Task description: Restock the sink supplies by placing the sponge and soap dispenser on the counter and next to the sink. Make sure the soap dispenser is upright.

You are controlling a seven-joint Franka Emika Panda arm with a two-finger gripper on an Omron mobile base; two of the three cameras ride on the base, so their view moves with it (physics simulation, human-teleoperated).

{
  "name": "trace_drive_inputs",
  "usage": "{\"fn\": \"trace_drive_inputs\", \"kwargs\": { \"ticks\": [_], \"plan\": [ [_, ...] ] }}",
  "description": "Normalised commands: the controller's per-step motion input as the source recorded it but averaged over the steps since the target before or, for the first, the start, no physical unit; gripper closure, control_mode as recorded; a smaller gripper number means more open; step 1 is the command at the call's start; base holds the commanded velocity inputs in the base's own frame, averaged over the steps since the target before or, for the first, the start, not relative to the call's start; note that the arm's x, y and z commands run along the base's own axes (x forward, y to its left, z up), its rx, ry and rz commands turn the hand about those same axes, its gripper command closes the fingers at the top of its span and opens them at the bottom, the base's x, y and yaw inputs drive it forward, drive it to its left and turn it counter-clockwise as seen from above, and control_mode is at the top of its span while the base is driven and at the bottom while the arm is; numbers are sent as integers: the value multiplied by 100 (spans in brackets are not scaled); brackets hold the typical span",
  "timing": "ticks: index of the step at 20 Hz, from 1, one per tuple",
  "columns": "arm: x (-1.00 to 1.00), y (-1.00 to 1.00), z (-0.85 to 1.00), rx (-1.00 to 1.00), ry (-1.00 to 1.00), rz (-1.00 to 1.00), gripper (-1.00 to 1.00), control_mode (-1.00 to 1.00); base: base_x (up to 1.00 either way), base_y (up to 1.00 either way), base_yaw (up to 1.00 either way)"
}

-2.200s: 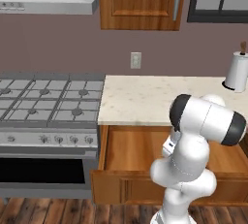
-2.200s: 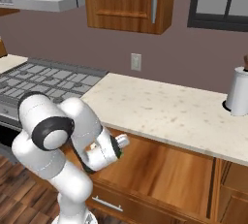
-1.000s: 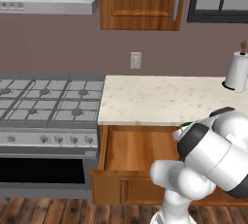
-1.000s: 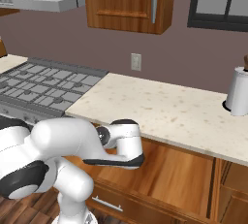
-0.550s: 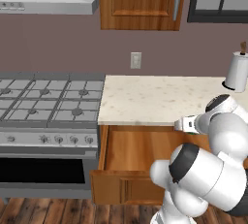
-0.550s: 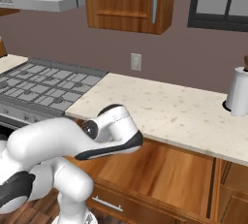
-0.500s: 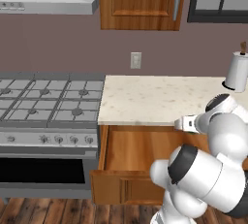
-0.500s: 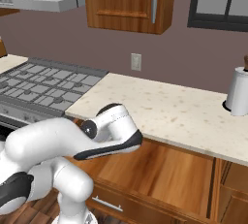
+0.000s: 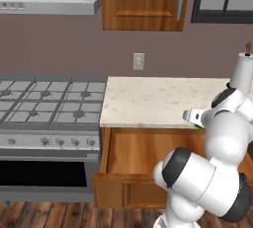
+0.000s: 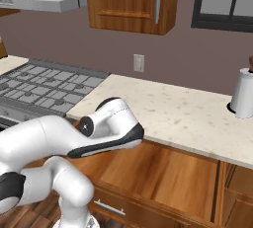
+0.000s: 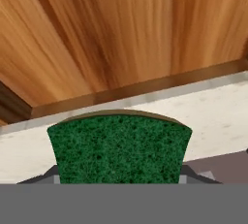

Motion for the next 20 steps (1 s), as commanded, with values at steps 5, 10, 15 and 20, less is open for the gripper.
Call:
{"fn": "trace_drive_inputs", "kwargs": {
  "ticks": [5, 10, 15, 20],
  "plan": [
    [-21, -22, 100, 44, 15, -10, 100, -100, 0, 0, 0],
    [-31, -1, 100, 53, 0, -12, 100, -100, 0, 0, 0],
    [-32, 0, 100, 58, -11, -7, 100, -100, 0, 0, 0],
    [-21, 11, 100, 60, -28, -7, 100, -100, 0, 0, 0]
  ]
}}
